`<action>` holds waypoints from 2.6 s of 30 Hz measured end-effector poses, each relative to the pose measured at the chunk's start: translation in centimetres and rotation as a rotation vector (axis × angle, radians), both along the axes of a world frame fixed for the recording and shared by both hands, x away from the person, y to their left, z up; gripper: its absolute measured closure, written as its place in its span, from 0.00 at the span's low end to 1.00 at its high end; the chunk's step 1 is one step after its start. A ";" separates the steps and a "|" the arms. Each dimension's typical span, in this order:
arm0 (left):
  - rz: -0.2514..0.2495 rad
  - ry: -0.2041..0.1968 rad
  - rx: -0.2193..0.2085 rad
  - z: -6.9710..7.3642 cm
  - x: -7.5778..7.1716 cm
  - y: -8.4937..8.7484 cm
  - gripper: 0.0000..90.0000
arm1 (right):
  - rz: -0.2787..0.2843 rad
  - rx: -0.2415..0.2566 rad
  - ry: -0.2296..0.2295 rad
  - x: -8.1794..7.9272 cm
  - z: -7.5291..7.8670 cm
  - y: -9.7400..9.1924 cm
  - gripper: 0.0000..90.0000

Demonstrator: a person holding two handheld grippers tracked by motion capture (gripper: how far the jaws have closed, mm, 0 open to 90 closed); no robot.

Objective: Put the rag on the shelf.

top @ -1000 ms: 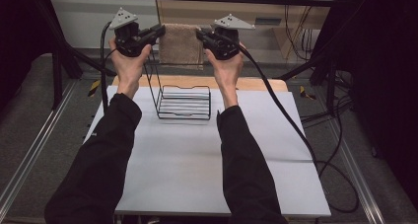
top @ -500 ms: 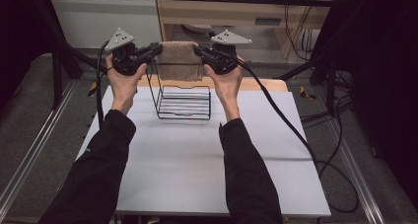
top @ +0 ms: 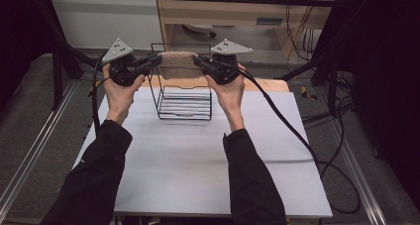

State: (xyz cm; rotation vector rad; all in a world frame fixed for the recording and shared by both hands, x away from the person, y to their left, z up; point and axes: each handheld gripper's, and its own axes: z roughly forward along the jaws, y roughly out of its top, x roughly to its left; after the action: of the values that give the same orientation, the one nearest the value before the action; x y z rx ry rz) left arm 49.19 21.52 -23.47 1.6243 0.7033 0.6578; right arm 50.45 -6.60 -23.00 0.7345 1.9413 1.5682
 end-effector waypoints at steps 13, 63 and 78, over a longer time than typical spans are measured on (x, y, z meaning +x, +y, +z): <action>-0.011 0.052 0.019 -1.1 -0.4 0.0 0.90 | 0.014 -0.005 0.033 -0.4 -1.7 -0.1 0.93; -0.067 0.226 0.125 -0.8 0.4 -1.4 1.00 | 0.061 0.002 0.067 -1.1 -0.8 0.0 0.77; -0.053 0.253 0.149 -2.6 1.1 -1.4 1.00 | -0.012 -0.076 0.197 0.2 -4.4 0.2 0.99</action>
State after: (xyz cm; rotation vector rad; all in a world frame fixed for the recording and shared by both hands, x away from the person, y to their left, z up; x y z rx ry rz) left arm 50.25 20.12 -26.10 1.8791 0.8057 0.4798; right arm 50.61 -6.45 -27.41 0.8962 2.1202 1.4528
